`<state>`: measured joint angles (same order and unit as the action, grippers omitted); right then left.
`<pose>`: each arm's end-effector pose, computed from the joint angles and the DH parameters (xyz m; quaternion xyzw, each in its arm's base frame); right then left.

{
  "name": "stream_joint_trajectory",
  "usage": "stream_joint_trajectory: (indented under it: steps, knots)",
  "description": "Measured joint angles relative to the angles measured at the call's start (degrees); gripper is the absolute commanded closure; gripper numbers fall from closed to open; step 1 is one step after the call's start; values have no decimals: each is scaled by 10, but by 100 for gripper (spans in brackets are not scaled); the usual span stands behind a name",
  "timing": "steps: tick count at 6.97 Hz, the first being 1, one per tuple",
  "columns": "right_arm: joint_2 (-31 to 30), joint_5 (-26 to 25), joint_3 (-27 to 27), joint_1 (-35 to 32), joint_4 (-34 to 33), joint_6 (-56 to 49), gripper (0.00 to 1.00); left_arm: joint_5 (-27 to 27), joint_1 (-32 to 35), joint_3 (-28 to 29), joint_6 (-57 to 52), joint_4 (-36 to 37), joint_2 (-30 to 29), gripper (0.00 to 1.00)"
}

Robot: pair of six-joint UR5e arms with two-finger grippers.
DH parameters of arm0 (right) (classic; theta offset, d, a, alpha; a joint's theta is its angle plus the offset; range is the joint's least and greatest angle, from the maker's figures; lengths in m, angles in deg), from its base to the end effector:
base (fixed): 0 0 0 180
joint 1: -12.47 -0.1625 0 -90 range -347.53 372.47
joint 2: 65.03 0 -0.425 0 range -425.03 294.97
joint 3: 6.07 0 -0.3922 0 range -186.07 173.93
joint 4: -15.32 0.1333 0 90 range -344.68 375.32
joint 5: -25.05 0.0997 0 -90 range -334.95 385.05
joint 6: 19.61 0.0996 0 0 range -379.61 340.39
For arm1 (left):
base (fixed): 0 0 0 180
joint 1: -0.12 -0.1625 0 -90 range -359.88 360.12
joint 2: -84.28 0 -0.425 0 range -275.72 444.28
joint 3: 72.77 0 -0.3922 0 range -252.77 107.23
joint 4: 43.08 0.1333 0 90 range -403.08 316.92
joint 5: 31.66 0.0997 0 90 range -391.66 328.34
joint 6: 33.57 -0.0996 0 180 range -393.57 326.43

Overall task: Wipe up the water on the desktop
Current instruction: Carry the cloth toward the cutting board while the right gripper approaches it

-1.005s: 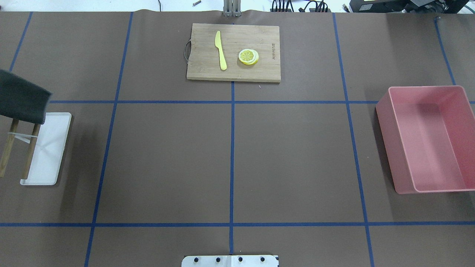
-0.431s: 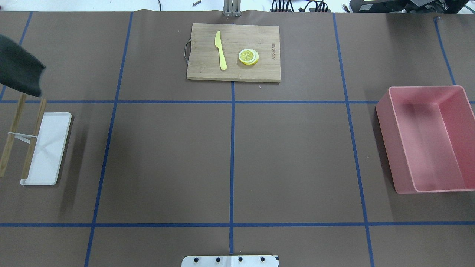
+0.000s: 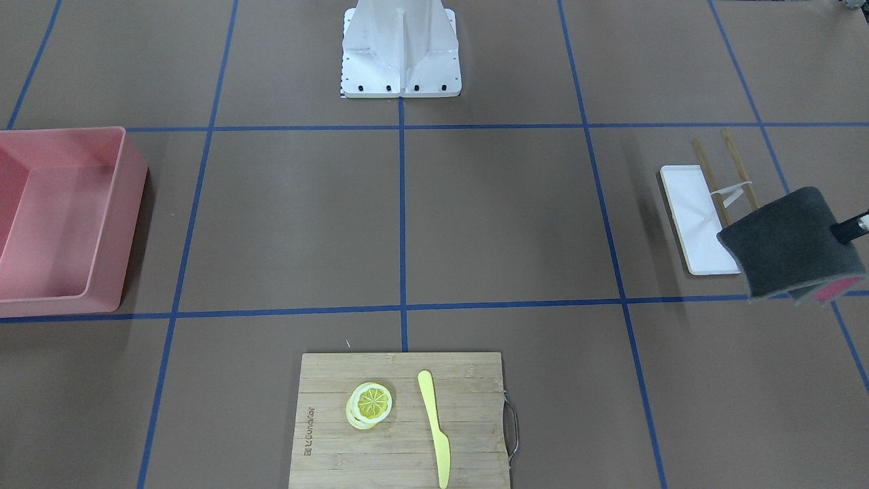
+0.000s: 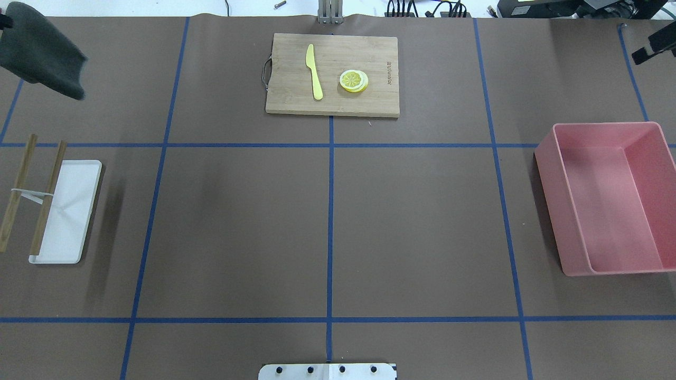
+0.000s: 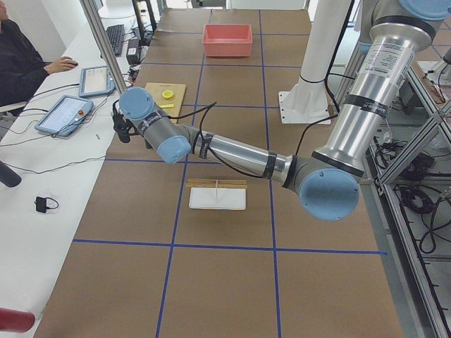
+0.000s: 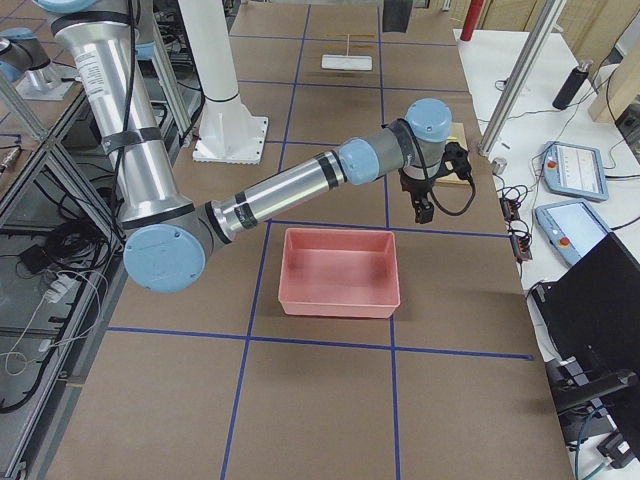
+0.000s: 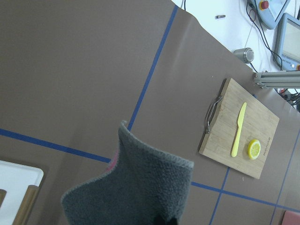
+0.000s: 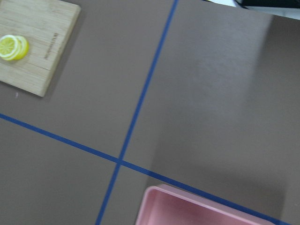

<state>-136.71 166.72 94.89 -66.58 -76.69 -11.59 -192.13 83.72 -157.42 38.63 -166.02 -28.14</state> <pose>-0.0584 -0.5923 0.3834 0.1395 -0.4527 -0.1251 0.8718 0.0307 -0.6271 0.3853 -0.0640 0.6233 -0.1973 0.7540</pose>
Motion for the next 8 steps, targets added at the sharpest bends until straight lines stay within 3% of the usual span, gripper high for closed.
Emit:
stream_joint_trajectory:
  steps: [2,4,5,6,8]
  knots:
    - [60,-24,-1,73,24,50,0,55,-51,-1,93,1,-43,100]
    - [83,-96,2,151,131,136,1,113,-106,-1,188,1,-80,100]
    - [83,-125,0,184,192,171,12,140,-131,-1,226,0,-96,100]
    - [79,-140,-1,203,249,206,14,165,-154,-1,260,0,-111,100]
    - [83,-155,-3,241,322,265,6,205,-193,-2,321,0,-141,100]
